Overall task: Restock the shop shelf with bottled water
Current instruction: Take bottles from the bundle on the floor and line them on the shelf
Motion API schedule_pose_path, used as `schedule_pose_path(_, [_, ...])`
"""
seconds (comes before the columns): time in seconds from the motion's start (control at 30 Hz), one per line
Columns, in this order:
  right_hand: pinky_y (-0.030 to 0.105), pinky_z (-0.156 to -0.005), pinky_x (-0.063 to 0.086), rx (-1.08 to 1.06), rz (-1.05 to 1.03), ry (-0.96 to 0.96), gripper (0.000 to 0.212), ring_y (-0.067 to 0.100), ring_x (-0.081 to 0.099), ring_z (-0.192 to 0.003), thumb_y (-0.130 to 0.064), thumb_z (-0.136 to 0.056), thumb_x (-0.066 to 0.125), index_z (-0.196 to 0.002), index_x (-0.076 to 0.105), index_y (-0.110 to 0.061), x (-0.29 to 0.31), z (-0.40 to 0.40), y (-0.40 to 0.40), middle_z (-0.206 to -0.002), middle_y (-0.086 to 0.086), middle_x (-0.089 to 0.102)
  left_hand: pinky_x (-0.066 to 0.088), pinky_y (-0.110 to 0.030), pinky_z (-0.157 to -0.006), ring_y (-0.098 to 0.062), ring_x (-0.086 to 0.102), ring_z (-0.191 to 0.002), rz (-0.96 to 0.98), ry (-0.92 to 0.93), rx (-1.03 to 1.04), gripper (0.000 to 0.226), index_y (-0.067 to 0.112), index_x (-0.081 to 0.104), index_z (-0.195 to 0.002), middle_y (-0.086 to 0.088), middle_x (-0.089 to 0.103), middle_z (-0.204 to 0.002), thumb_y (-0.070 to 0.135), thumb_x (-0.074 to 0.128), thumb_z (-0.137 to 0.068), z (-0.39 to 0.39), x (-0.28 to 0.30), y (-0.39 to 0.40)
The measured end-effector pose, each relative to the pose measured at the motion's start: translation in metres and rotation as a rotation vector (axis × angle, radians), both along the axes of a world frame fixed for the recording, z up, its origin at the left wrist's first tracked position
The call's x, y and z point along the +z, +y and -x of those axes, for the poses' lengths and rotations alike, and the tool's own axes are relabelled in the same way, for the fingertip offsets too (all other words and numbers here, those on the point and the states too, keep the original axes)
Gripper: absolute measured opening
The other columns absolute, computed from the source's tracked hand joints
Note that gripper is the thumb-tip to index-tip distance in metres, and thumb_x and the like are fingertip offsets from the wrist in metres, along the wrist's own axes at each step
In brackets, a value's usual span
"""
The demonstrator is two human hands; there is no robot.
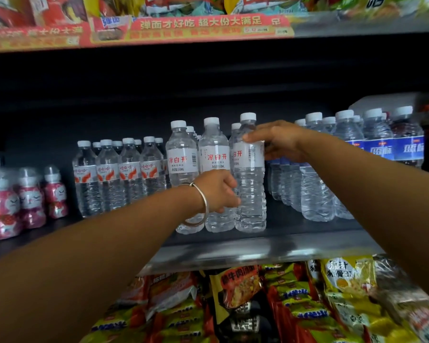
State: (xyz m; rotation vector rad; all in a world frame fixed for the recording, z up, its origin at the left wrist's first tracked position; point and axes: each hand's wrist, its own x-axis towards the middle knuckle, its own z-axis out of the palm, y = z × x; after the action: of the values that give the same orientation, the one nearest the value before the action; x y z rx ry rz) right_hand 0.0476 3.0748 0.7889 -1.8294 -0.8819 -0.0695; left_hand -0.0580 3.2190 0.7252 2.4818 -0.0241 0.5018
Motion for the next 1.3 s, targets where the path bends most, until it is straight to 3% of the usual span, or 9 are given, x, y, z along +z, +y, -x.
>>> schedule_pose_path(0.07, [0.029,-0.071,0.049,-0.045,0.104,-0.025,0.044,0.017,0.062,-0.086,-0.049,-0.073,0.072,-0.103,0.065,-0.018,-0.001,0.003,0.003,-0.095,0.001,0.069,0.056,-0.041,-0.083,-0.023,0.061,-0.085,0.006,-0.010,0.009,0.030,0.011,0.054,-0.106,-0.001,0.058,-0.087,0.007,0.069,-0.080,-0.002,-0.002,0.000])
schedule_pose_path(0.17, [0.026,-0.058,0.049,-0.058,0.029,-0.041,0.039,0.014,0.065,-0.072,-0.038,-0.071,0.078,-0.096,0.062,-0.012,-0.003,0.004,0.011,-0.085,0.003,0.070,0.056,-0.042,-0.084,-0.026,0.062,-0.088,0.015,-0.023,0.019,0.029,0.010,0.055,-0.105,-0.003,0.059,-0.088,0.005,0.068,-0.080,-0.003,-0.003,0.001])
schedule_pose_path(0.27, [0.034,-0.070,0.058,-0.044,-0.054,-0.013,0.035,0.021,0.071,-0.080,-0.022,-0.075,0.077,-0.099,0.056,-0.006,-0.004,-0.001,0.012,-0.090,0.010,0.071,0.055,-0.038,-0.084,-0.022,0.061,-0.086,0.019,-0.029,0.013,0.030,0.006,0.057,-0.107,-0.005,0.061,-0.091,0.003,0.068,-0.080,-0.003,-0.003,0.003])
schedule_pose_path(0.43, [0.030,-0.073,0.057,0.049,-0.041,0.025,0.024,0.019,0.069,-0.088,-0.014,-0.085,0.066,-0.107,0.060,-0.010,-0.006,-0.002,0.006,-0.100,0.010,0.070,0.052,-0.032,-0.086,-0.020,0.059,-0.088,0.004,-0.036,0.015,0.029,0.005,0.058,-0.108,-0.008,0.063,-0.096,0.001,0.066,-0.080,-0.004,-0.003,0.005])
schedule_pose_path(0.57, [0.047,-0.083,0.056,0.017,0.051,0.023,0.053,0.026,0.068,-0.095,-0.017,-0.075,0.077,-0.123,0.055,-0.019,-0.011,-0.005,0.007,-0.106,0.005,0.070,0.051,-0.027,-0.079,-0.019,0.058,-0.086,0.002,-0.037,0.007,0.028,0.005,0.057,-0.107,-0.007,0.061,-0.094,0.001,0.066,-0.080,-0.005,-0.003,0.005])
schedule_pose_path(0.73, [0.045,-0.081,0.057,0.033,-0.023,0.048,0.063,0.026,0.069,-0.093,-0.005,-0.080,0.070,-0.136,0.044,-0.014,-0.015,-0.008,0.012,-0.107,0.009,0.069,0.049,-0.022,-0.073,-0.013,0.057,-0.076,-0.013,-0.043,0.003,0.028,0.006,0.058,-0.107,-0.002,0.061,-0.084,0.002,0.067,-0.081,-0.005,-0.005,0.007])
schedule_pose_path(1.0, [0.040,-0.084,0.056,-0.010,-0.121,0.043,0.069,0.021,0.067,-0.098,-0.016,-0.077,0.074,-0.138,0.042,-0.019,-0.031,-0.006,0.011,-0.114,0.006,0.066,0.053,-0.024,-0.076,-0.015,0.058,-0.079,-0.036,-0.068,0.013,0.023,0.012,0.057,-0.102,-0.001,0.059,-0.086,0.004,0.064,-0.082,-0.003,-0.011,0.004])
schedule_pose_path(1.13, [0.044,-0.102,0.044,-0.106,-0.063,-0.044,0.085,0.023,0.053,-0.121,-0.026,-0.074,0.078,-0.144,0.031,-0.021,-0.048,0.004,0.003,-0.136,0.008,0.053,0.043,-0.004,-0.052,-0.004,0.049,-0.065,-0.001,-0.082,-0.010,0.018,0.011,0.055,-0.098,0.004,0.051,-0.078,0.000,0.060,-0.085,0.005,-0.019,-0.009])
schedule_pose_path(1.3, [0.037,-0.107,0.039,-0.193,0.045,-0.172,0.080,0.025,0.044,-0.131,-0.017,-0.082,0.071,-0.148,0.025,-0.015,-0.075,0.037,-0.026,-0.145,0.013,0.041,0.052,-0.030,-0.084,-0.015,0.055,-0.077,0.035,-0.110,-0.026,0.022,0.015,0.053,-0.091,0.003,0.054,-0.075,0.001,0.067,-0.080,0.015,-0.040,-0.034])
